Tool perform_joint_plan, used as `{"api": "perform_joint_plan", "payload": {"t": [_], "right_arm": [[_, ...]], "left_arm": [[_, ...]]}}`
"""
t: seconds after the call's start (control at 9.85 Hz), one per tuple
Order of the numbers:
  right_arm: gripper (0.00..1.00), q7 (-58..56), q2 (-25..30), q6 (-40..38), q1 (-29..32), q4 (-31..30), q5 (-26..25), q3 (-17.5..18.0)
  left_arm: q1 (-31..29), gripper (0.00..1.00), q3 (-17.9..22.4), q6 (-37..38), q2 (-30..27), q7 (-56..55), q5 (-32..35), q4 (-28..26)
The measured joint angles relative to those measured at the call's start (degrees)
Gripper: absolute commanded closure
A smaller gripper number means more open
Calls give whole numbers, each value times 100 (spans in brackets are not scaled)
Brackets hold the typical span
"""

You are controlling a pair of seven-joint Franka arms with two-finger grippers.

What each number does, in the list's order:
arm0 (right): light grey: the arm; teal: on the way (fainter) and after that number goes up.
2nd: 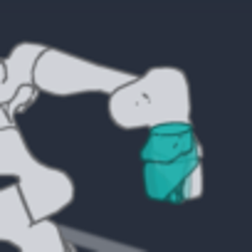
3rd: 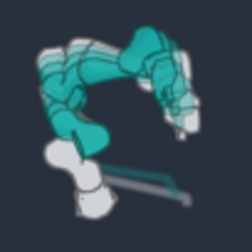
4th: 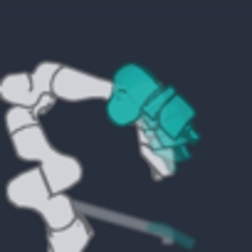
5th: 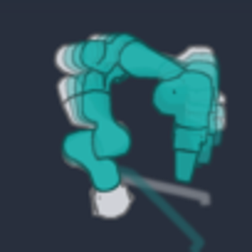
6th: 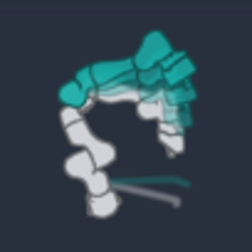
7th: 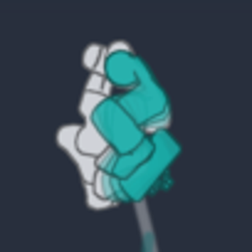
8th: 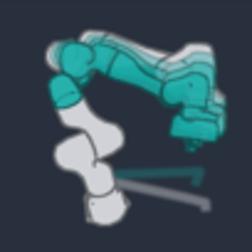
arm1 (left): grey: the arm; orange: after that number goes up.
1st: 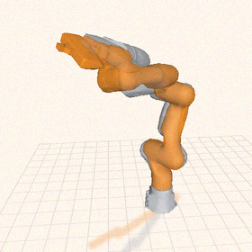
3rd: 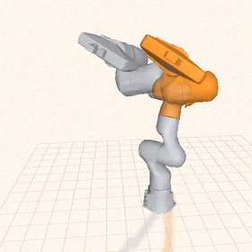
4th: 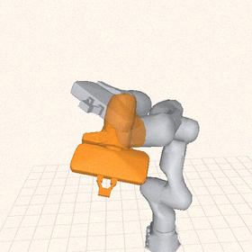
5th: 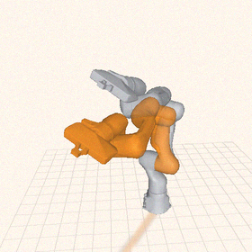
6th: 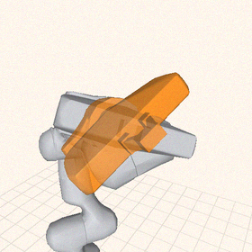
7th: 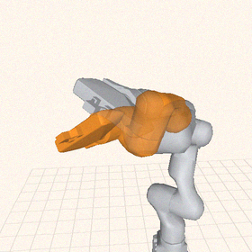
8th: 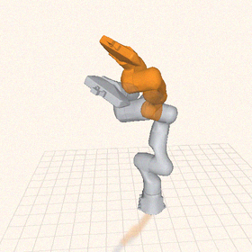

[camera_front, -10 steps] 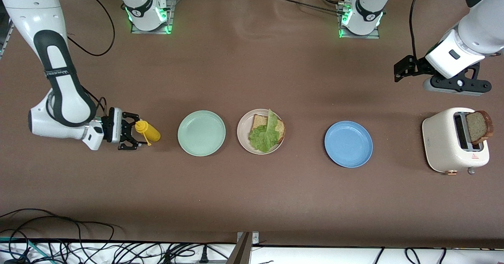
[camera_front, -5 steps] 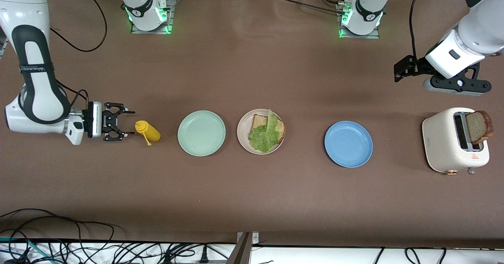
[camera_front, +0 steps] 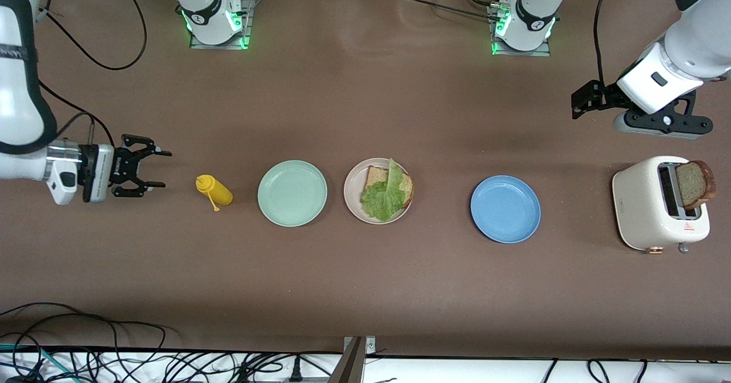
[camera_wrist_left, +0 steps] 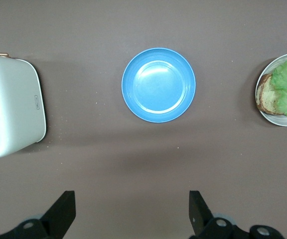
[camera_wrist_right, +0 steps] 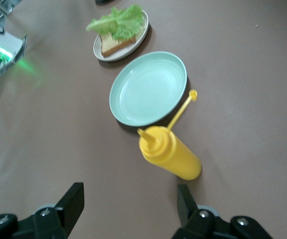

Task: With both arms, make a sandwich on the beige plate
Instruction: 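Open the right gripper and withdraw it from the bottle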

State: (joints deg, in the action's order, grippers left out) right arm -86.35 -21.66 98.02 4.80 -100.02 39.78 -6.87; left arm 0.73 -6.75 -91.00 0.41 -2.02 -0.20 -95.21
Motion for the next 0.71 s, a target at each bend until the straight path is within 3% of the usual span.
{"api": "perform_joint_plan", "payload": {"t": [0.2, 0.51, 0.71], "right_arm": [[16, 854, 185, 72, -27, 91, -13, 270], [16, 2468, 571, 800, -89, 167, -114, 892], [15, 4426, 1002, 960, -194, 188, -893, 1158]], "left_arm": [[0, 0, 0, 0, 0, 0, 0, 0], [0, 0, 0, 0, 0, 0, 0, 0], [0, 0, 0, 0, 0, 0, 0, 0]]}}
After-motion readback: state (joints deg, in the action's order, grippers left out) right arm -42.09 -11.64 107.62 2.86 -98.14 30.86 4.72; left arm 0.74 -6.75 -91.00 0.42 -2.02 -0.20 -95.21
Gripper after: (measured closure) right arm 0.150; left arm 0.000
